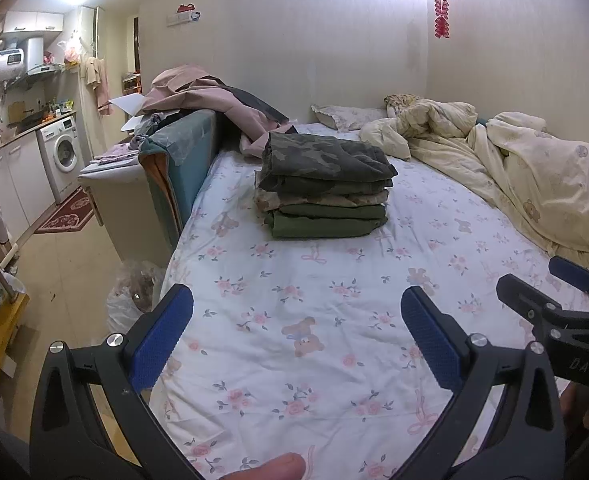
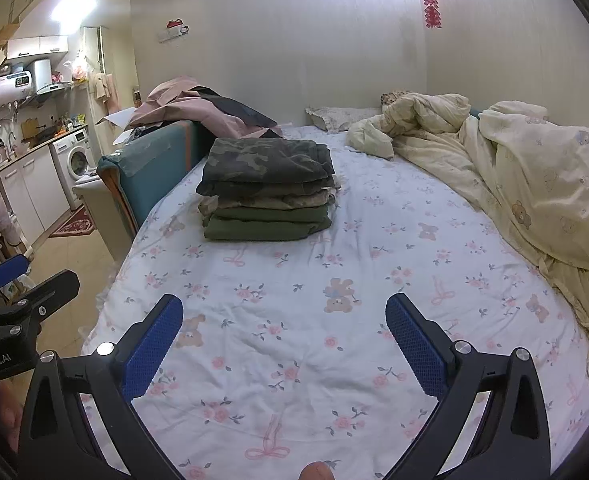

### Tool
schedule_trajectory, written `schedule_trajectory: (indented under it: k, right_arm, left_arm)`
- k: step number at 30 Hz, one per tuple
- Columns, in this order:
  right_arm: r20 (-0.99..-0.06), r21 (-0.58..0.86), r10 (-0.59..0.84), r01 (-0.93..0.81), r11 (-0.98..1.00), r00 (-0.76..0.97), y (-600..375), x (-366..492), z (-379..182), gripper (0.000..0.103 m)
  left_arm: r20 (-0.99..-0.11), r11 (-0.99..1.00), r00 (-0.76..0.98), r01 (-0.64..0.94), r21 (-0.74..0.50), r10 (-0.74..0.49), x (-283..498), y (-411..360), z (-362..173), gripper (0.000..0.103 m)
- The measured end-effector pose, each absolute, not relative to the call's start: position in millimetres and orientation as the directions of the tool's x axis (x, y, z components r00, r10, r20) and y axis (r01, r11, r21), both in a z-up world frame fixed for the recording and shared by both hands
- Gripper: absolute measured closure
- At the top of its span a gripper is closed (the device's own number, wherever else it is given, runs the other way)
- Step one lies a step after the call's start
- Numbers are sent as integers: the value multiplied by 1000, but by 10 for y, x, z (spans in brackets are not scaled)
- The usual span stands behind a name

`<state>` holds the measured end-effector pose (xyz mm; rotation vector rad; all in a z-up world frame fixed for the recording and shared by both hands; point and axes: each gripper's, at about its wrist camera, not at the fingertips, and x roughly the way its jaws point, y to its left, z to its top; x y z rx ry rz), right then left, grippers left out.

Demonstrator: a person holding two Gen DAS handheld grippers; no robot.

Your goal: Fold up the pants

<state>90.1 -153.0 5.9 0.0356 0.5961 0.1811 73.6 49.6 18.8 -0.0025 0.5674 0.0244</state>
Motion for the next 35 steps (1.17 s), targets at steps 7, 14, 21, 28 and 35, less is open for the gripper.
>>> schedule_trajectory:
  k: [7, 14, 21, 28, 35]
  right_arm:
    - [-554, 82, 180, -161, 984, 813, -1537, 900, 63, 0]
    - [-555, 85, 182, -163, 983, 812, -1541, 904, 59, 0]
    - [-555, 83, 182, -164, 983, 812, -1539, 905, 58, 0]
    - [-555, 83, 182, -163, 983, 812, -1539, 906, 55, 0]
    - [-553, 81, 182, -165, 983, 813, -1541, 902, 54, 0]
  left_arm:
    - [-537, 1000, 843, -26, 5, 25, 742, 477, 184, 0]
    - [-535, 1000, 845, -26, 5, 24, 737, 484, 192, 0]
    - [-533, 1000, 846, -30, 4, 28, 731, 491, 195, 0]
    - [-530, 999, 847, -36, -1, 30, 726, 486, 211, 0]
    - [-530, 999, 848, -36, -10, 25, 729, 495, 205, 0]
